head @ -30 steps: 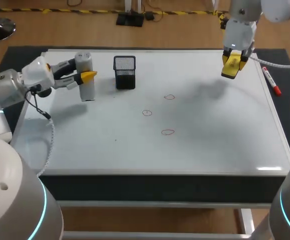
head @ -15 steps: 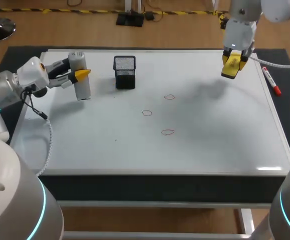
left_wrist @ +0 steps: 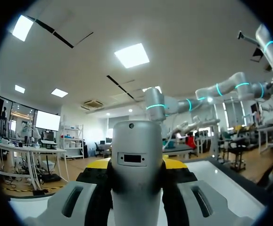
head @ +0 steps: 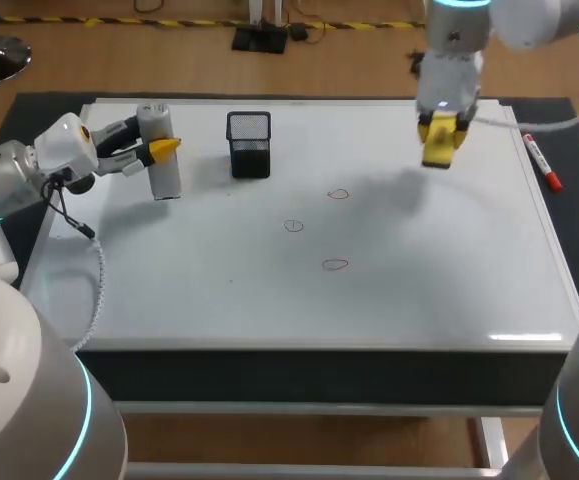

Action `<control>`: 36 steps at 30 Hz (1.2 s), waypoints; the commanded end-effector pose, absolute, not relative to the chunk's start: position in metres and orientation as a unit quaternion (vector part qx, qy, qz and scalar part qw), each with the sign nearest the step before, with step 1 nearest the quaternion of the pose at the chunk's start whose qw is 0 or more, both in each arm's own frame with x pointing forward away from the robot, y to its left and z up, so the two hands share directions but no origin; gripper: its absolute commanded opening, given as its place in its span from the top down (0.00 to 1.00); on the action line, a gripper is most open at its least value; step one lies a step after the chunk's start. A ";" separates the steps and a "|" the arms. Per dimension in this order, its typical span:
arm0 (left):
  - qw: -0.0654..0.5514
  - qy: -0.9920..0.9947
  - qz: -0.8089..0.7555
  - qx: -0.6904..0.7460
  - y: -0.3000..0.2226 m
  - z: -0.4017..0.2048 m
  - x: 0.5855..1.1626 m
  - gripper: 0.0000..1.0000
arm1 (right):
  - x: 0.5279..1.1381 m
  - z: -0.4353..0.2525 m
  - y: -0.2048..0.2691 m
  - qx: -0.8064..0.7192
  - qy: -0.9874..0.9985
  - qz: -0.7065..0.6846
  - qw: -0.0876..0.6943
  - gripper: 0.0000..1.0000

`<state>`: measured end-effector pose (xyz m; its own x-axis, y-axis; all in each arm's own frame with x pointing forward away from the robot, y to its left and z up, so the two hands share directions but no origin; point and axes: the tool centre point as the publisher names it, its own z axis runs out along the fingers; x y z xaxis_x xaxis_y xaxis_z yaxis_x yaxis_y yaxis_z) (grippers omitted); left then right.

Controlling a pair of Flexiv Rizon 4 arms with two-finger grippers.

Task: Pick up the inspection probe, press it on each red-marked spot on the whiteboard one by one, put down the probe, pick up the eraser, and wipe off all the red marks.

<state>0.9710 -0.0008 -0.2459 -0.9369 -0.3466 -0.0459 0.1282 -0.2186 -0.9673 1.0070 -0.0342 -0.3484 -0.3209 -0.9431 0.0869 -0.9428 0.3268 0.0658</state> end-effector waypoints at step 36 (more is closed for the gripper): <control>0.153 0.605 -0.776 -0.089 -0.001 -0.246 0.972 1.00 | 0.874 -0.386 0.207 0.743 -0.667 -0.038 0.028 1.00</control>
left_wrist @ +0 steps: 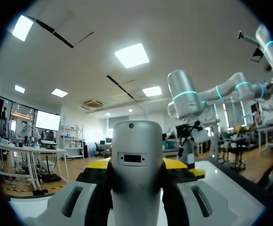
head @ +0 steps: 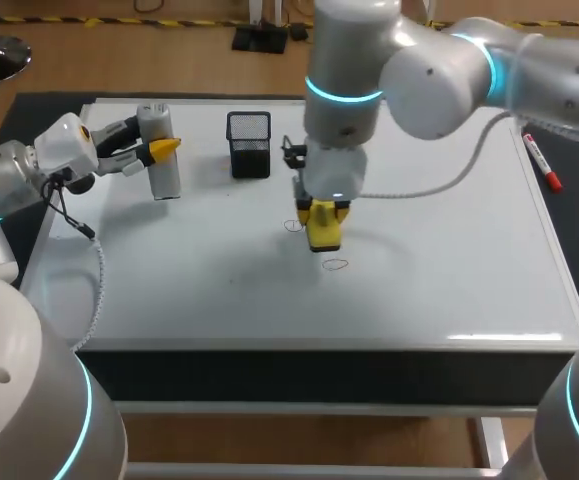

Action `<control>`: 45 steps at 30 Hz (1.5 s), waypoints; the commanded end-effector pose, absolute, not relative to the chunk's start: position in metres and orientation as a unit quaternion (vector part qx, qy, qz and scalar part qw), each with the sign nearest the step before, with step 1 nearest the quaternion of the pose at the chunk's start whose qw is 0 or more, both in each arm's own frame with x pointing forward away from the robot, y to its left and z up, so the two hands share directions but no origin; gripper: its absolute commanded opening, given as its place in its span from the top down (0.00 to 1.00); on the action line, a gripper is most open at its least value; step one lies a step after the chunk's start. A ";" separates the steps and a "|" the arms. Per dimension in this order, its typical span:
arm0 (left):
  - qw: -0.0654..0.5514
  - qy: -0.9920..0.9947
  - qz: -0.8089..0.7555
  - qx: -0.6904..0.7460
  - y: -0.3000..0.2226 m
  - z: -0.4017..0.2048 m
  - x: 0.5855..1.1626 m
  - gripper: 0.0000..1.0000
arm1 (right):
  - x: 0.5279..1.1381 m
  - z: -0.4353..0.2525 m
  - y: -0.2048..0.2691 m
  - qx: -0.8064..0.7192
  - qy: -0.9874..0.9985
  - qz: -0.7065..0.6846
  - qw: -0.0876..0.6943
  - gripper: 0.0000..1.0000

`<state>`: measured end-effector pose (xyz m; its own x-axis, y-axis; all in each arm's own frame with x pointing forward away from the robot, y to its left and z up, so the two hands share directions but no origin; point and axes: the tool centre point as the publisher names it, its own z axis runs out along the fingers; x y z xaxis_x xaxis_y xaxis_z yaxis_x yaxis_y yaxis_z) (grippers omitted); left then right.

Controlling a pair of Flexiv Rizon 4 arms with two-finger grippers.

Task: Pick up the inspection probe, press it on each red-marked spot on the whiteboard one by one, put down the probe, pick up the eraser, and wipe off all the red marks.

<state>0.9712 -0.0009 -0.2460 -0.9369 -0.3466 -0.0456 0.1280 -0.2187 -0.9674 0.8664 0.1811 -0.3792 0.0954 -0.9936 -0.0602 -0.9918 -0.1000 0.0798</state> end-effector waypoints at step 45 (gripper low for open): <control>0.153 0.605 -0.776 -0.089 -0.001 -0.246 0.972 1.00 | 0.909 -0.441 0.182 0.727 -0.684 -0.041 0.039 1.00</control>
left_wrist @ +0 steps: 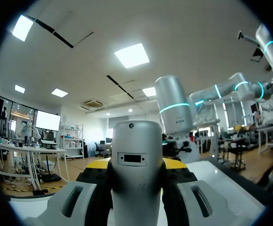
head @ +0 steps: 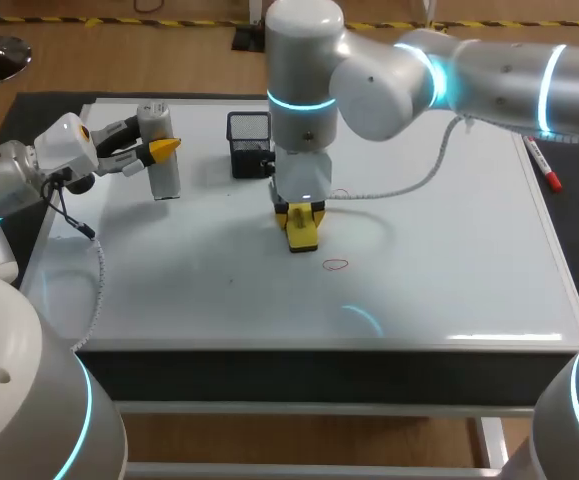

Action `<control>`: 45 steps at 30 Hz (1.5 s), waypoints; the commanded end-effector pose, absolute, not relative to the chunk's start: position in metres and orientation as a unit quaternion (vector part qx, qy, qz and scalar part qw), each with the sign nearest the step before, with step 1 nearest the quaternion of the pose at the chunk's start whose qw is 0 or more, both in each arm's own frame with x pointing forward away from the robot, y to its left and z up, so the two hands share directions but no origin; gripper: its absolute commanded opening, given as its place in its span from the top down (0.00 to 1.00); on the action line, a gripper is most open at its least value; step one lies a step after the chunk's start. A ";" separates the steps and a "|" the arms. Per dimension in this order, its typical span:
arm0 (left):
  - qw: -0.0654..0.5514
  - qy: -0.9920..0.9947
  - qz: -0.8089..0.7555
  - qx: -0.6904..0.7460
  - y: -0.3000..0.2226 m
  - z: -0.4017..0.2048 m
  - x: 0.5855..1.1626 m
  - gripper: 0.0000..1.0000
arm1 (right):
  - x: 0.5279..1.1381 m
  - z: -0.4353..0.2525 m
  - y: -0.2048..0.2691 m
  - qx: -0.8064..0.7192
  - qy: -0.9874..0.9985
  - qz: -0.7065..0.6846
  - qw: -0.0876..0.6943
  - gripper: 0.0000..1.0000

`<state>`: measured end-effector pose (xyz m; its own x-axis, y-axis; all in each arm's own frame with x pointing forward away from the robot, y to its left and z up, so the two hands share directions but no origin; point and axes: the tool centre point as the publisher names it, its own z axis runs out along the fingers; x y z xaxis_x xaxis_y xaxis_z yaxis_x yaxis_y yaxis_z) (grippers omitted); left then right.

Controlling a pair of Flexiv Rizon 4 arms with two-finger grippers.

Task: Pick up the inspection probe, press it on each red-marked spot on the whiteboard one by one, put down the probe, pick up the eraser, and wipe off all the red marks.

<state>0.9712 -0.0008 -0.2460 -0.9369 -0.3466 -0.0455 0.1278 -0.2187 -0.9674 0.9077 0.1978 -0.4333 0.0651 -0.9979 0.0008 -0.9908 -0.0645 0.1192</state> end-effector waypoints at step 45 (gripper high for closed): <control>0.153 0.605 -0.776 -0.089 -0.001 -0.246 0.972 1.00 | 1.028 -0.391 -0.053 0.593 -0.803 -0.023 0.053 1.00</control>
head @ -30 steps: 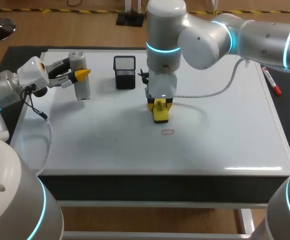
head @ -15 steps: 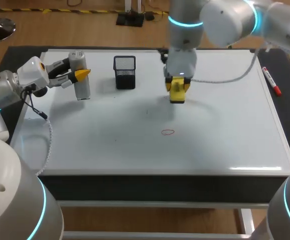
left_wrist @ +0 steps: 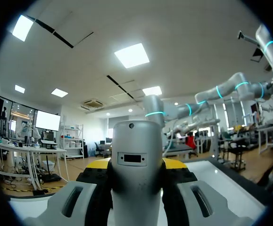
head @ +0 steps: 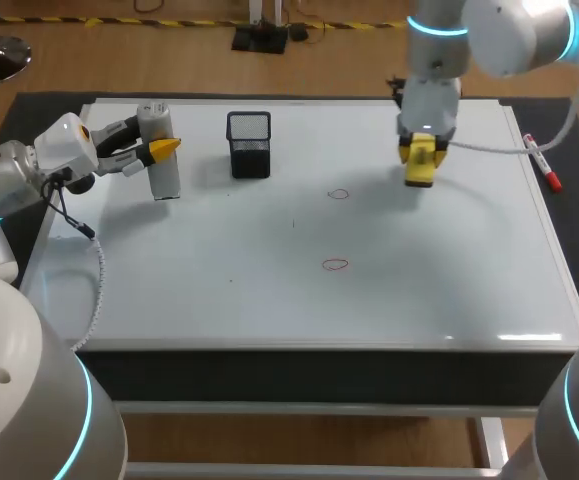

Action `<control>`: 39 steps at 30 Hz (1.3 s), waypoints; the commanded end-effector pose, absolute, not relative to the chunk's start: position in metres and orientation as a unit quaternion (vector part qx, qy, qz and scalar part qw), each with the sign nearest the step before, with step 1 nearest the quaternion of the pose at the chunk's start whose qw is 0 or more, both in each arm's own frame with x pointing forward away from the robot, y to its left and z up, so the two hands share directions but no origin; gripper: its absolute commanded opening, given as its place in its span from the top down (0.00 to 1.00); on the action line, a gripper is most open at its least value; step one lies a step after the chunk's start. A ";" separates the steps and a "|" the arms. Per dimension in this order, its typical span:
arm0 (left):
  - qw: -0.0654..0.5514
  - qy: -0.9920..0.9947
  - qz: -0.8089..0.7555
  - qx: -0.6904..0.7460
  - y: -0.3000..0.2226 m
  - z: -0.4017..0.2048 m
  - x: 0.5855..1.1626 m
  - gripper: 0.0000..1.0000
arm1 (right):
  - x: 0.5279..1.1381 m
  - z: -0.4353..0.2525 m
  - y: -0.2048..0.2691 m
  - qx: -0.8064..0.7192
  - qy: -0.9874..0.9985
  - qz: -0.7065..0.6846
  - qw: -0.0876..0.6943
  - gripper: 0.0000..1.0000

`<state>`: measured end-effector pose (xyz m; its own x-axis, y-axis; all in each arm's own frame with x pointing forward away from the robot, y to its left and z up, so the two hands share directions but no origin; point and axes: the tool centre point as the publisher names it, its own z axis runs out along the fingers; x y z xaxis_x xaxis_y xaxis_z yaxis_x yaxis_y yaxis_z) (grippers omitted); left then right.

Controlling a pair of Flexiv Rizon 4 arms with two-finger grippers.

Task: Pick up the inspection probe, press it on each red-marked spot on the whiteboard one by one, put down the probe, pick up the eraser, and wipe off all the red marks.

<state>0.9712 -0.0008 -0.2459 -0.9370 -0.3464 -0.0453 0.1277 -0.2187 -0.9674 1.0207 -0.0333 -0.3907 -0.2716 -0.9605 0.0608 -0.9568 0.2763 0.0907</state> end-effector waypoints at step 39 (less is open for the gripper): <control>0.134 0.603 -0.783 -0.080 -0.048 -0.256 0.966 1.00 | 1.023 -0.388 -0.114 0.524 -0.851 -0.003 0.046 1.00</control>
<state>0.9586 -0.0251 -0.2474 -0.9541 -0.2969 -0.0389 0.1091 -0.2235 -0.9686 1.0223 -0.1131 -0.3889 -0.4488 -0.8906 0.0737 -0.8899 0.4529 0.0537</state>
